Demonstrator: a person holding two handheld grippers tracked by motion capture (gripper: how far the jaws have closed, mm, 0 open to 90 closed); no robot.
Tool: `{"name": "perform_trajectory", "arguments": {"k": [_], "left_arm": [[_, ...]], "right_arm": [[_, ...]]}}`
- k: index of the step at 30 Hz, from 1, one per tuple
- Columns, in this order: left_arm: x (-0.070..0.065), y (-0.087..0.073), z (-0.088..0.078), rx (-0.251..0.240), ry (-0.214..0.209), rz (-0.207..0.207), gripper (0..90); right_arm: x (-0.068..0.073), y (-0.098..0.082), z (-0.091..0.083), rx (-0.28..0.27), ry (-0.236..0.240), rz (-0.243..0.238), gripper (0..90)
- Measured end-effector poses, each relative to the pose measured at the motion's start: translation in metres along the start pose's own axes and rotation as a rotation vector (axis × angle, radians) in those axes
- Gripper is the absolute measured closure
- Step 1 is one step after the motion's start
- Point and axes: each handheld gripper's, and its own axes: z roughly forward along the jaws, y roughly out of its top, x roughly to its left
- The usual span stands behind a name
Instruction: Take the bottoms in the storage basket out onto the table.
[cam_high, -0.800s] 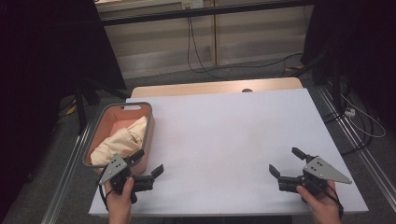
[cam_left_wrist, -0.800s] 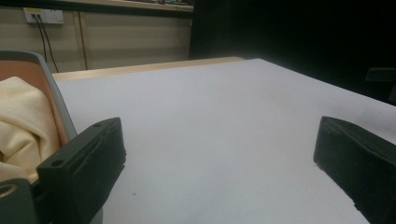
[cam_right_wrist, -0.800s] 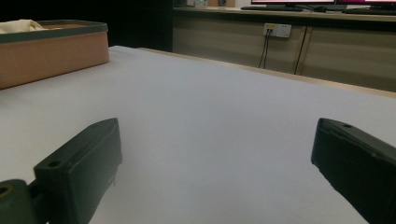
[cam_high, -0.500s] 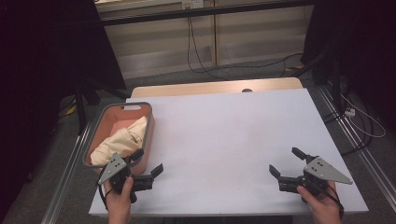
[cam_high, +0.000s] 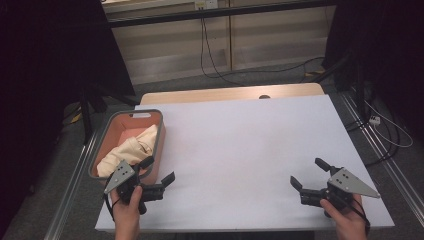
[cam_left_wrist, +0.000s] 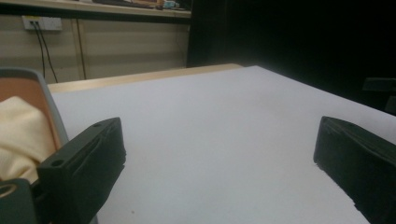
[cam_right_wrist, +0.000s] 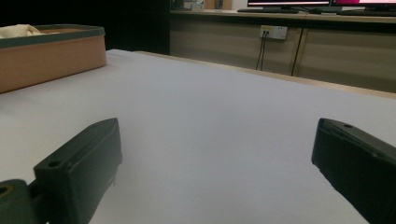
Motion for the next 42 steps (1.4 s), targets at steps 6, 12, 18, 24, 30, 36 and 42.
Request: {"name": "perform_trajectory", "arguments": {"k": [6, 12, 18, 24, 30, 36, 42], "left_arm": [[0.003, 0.010, 0.005, 0.009, -0.005, 0.003, 2.4], [0.006, 0.020, 0.009, 0.008, -0.009, 0.001, 2.3], [0.010, 0.036, 0.012, 0.003, -0.007, 0.007, 2.2], [0.018, 0.047, 0.013, 0.016, 0.001, 0.010, 2.2], [0.025, 0.053, 0.013, 0.015, 0.009, -0.001, 2.2], [0.032, 0.055, 0.016, 0.019, 0.016, -0.009, 2.2], [0.041, 0.060, 0.017, 0.011, 0.029, -0.023, 2.2]], "right_arm": [[-0.001, 0.000, -0.001, -0.004, -0.002, 0.002, 1.7], [-0.001, 0.000, 0.000, -0.003, 0.005, 0.001, 1.8], [0.000, 0.000, 0.000, -0.001, 0.010, 0.003, 2.0], [0.000, 0.000, 0.000, -0.002, 0.010, 0.004, 2.0], [0.000, 0.000, 0.000, 0.002, 0.014, 0.003, 2.0], [-0.001, -0.001, 0.000, 0.001, 0.012, 0.011, 2.0], [0.000, 0.000, 0.000, -0.001, 0.013, 0.005, 2.0]]}}
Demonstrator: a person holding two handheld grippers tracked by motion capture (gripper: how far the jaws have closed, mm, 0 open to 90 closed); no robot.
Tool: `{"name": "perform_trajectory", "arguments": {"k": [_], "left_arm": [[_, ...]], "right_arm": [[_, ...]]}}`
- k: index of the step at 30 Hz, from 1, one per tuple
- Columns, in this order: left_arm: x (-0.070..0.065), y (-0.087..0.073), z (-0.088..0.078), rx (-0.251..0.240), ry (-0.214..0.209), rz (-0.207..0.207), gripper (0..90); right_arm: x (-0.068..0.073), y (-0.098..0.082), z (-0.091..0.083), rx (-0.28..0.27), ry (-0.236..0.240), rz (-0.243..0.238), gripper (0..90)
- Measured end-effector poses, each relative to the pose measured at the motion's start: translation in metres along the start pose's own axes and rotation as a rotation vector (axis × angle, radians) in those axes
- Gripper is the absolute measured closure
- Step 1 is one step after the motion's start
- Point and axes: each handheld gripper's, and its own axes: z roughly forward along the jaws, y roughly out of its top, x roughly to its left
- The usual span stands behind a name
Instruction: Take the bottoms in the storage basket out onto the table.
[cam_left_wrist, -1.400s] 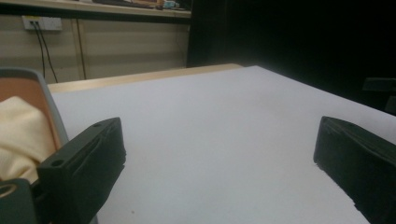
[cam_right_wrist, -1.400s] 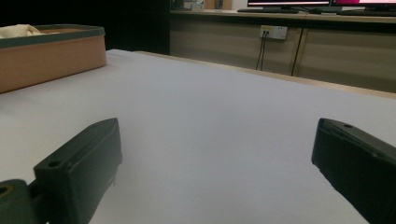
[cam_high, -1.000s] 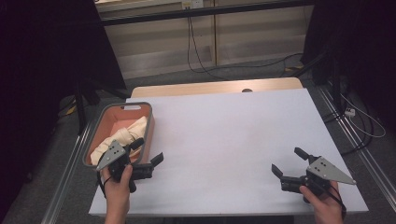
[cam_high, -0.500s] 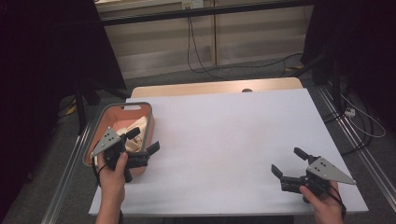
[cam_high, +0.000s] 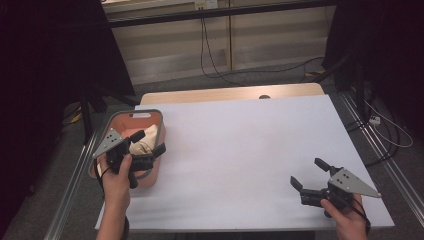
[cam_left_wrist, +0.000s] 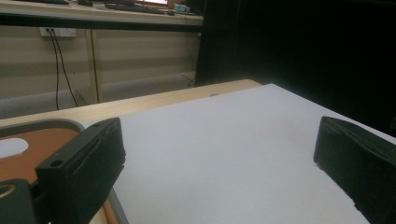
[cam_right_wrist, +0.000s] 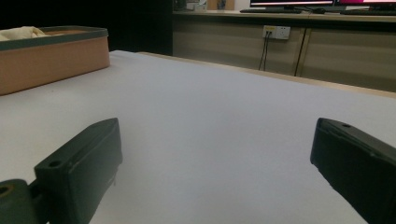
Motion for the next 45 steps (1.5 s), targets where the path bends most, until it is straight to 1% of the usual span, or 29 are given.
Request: {"name": "perform_trajectory", "arguments": {"k": [3, 8, 10, 18, 20, 21, 23, 27, 28, 32, 34, 39, 41, 44, 45], "left_arm": [[0.003, 0.002, 0.001, -0.002, 0.010, -0.002, 2.2], [0.007, 0.005, 0.003, 0.001, 0.013, -0.001, 2.2], [0.010, 0.008, 0.004, 0.005, 0.014, 0.005, 2.2], [0.019, 0.012, 0.005, 0.007, 0.034, 0.003, 2.4], [0.024, 0.014, 0.005, 0.008, 0.044, 0.003, 2.3], [0.024, 0.014, 0.005, 0.008, 0.044, 0.003, 2.3], [0.029, 0.016, 0.005, 0.015, 0.058, 0.001, 2.3], [0.034, 0.019, 0.006, 0.025, 0.066, 0.003, 2.3], [0.037, 0.021, 0.007, 0.028, 0.069, 0.004, 2.3], [0.043, 0.026, 0.008, 0.044, 0.077, 0.020, 2.4], [0.044, 0.027, 0.008, 0.046, 0.081, 0.020, 2.4], [0.055, 0.031, 0.006, 0.033, 0.102, 0.008, 2.4], [0.058, 0.031, 0.006, 0.034, 0.101, 0.012, 2.4], [0.062, 0.031, 0.006, 0.036, 0.112, 0.012, 2.5], [0.065, 0.030, 0.006, 0.045, 0.115, 0.017, 2.5]], "right_arm": [[0.000, 0.000, 0.000, 0.000, 0.001, 0.000, 2.0], [0.000, 0.000, -0.001, -0.002, -0.002, -0.001, 2.0], [-0.001, 0.000, -0.001, -0.004, -0.001, -0.001, 2.0], [-0.001, 0.000, -0.001, -0.001, -0.002, -0.001, 2.0], [-0.001, 0.000, -0.002, -0.003, -0.002, -0.003, 2.0], [-0.001, 0.000, -0.002, -0.004, 0.001, -0.003, 2.0], [-0.001, 0.000, -0.002, 0.000, -0.001, -0.004, 2.0], [-0.001, 0.000, -0.001, 0.009, 0.002, -0.003, 2.1], [0.000, -0.001, 0.000, 0.008, 0.003, -0.001, 2.1], [0.000, 0.000, -0.001, 0.006, 0.003, -0.002, 2.1], [-0.001, 0.000, -0.001, 0.004, 0.005, -0.001, 2.1], [-0.001, -0.001, 0.000, 0.010, 0.004, -0.001, 2.1], [0.000, -0.001, 0.001, 0.008, 0.007, 0.000, 2.2], [0.000, -0.001, 0.001, 0.012, 0.008, -0.003, 2.2], [0.000, -0.001, 0.001, 0.013, 0.007, -0.002, 2.2]]}}
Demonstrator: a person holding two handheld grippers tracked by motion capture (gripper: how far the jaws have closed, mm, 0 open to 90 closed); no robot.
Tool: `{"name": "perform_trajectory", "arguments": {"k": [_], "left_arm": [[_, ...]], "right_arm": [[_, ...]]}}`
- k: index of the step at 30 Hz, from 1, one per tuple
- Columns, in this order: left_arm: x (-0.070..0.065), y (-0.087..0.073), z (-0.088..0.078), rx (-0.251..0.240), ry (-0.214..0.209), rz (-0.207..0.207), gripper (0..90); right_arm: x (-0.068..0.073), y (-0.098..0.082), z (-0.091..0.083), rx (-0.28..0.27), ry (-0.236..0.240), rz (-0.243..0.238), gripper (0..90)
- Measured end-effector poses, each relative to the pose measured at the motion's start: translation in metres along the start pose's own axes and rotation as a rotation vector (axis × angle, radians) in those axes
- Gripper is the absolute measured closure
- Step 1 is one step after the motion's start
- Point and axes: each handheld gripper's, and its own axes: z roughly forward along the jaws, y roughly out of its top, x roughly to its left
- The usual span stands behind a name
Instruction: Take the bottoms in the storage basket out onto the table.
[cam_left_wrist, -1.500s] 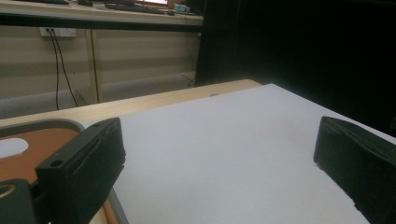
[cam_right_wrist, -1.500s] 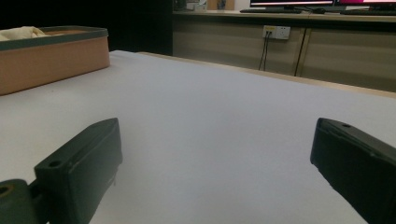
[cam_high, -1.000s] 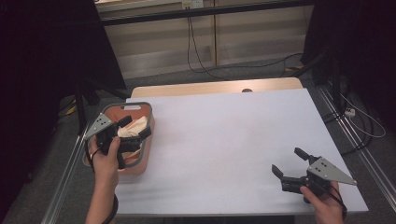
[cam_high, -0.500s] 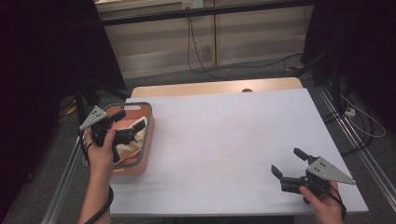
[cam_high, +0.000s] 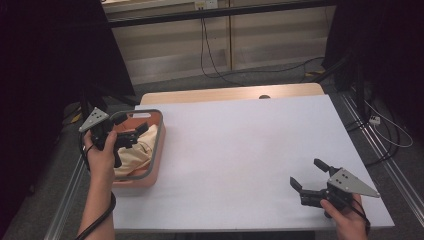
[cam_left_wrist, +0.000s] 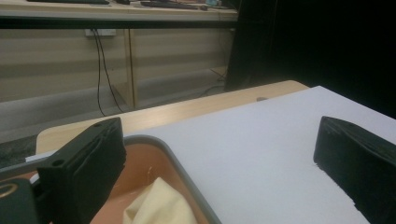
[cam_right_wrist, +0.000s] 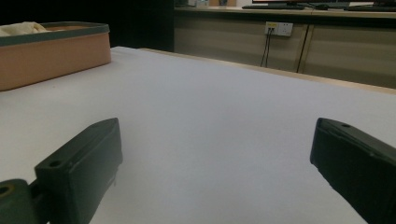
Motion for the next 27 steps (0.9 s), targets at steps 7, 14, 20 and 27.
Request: {"name": "perform_trajectory", "arguments": {"k": [7, 14, 20, 27], "left_arm": [[0.009, -0.006, 0.006, 0.070, 0.011, 0.016, 2.5], [0.019, -0.015, 0.012, 0.156, 0.034, 0.041, 2.6], [0.029, -0.020, 0.016, 0.221, 0.062, 0.058, 3.2], [0.035, -0.027, 0.023, 0.317, 0.049, 0.079, 3.3]], "right_arm": [[0.000, 0.000, 0.000, 0.000, -0.001, 0.001, 2.1], [0.000, -0.001, 0.000, 0.002, -0.005, 0.005, 2.1], [0.000, -0.001, 0.000, 0.003, -0.004, 0.000, 2.2], [-0.001, -0.002, 0.001, 0.015, -0.004, 0.004, 2.4]]}}
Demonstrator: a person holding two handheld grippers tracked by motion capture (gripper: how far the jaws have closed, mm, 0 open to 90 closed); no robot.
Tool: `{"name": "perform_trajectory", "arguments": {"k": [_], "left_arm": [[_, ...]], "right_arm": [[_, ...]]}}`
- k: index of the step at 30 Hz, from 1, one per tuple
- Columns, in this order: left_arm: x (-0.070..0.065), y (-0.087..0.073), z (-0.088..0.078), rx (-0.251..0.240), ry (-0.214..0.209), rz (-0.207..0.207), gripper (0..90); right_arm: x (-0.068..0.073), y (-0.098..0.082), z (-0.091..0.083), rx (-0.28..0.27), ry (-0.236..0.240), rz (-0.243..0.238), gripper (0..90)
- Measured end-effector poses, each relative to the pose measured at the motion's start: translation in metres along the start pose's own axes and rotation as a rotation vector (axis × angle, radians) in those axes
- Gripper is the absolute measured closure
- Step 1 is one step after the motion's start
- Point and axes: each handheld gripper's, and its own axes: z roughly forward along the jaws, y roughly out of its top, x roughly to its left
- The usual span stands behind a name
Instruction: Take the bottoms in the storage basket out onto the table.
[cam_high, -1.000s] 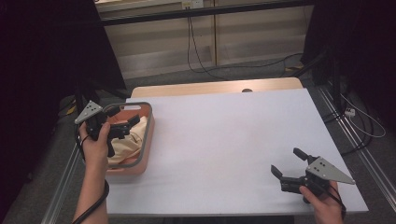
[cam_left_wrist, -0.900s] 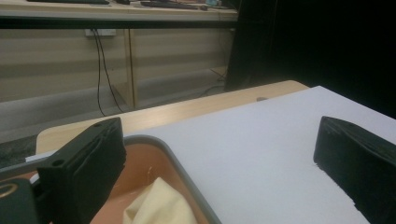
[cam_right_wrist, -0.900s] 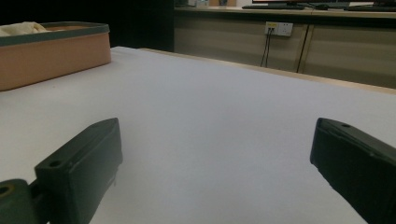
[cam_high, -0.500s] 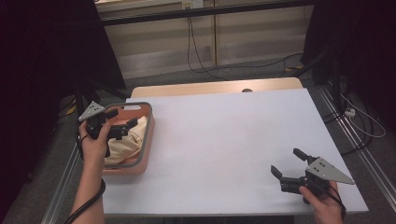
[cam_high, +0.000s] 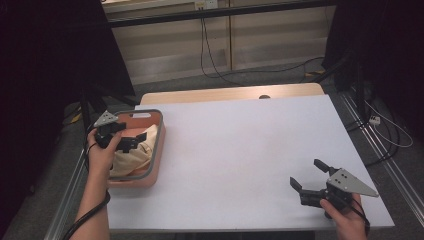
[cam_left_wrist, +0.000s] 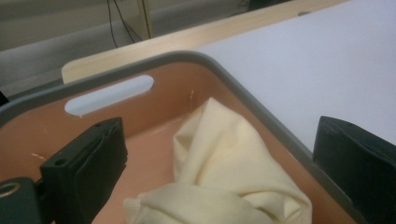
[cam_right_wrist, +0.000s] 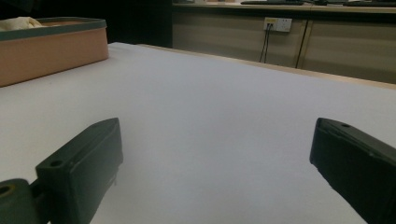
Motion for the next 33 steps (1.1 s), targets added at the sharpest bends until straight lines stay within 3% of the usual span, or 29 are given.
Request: {"name": "perform_trajectory", "arguments": {"k": [4, 6, 7, 9, 11, 12, 18, 24, 27, 33], "left_arm": [[0.003, -0.005, 0.005, 0.037, -0.010, 0.009, 3.5], [0.005, -0.011, 0.011, 0.095, -0.021, 0.018, 3.7], [0.005, -0.011, 0.011, 0.095, -0.021, 0.018, 4.2], [0.005, -0.016, 0.017, 0.178, -0.041, 0.021, 4.8], [0.006, -0.020, 0.020, 0.192, -0.055, 0.038, 3.7], [0.007, -0.022, 0.021, 0.192, -0.060, 0.014, 3.2], [0.014, -0.029, 0.028, 0.216, -0.080, -0.027, 0.3], [0.015, -0.035, 0.034, 0.265, -0.092, -0.023, 0.2], [0.014, -0.038, 0.037, 0.287, -0.097, -0.049, 0.0], [0.012, -0.041, 0.041, 0.321, -0.115, -0.050, 0.0]], "right_arm": [[0.000, 0.000, 0.001, 0.000, 0.002, -0.003, 2.4], [0.001, 0.000, 0.001, 0.001, 0.005, -0.003, 2.4], [0.001, 0.000, 0.001, 0.001, 0.005, -0.003, 2.4], [0.001, 0.000, 0.000, 0.002, 0.006, -0.003, 2.4], [0.000, -0.001, 0.001, 0.005, 0.004, -0.004, 2.5], [0.000, -0.001, 0.001, 0.007, 0.004, -0.004, 2.5], [0.000, -0.001, 0.000, 0.006, 0.005, -0.002, 2.5], [0.001, -0.001, 0.001, 0.012, 0.013, -0.009, 2.7], [0.001, -0.001, 0.001, 0.013, 0.015, -0.007, 2.7], [0.002, -0.001, 0.001, 0.008, 0.024, -0.015, 2.7]]}}
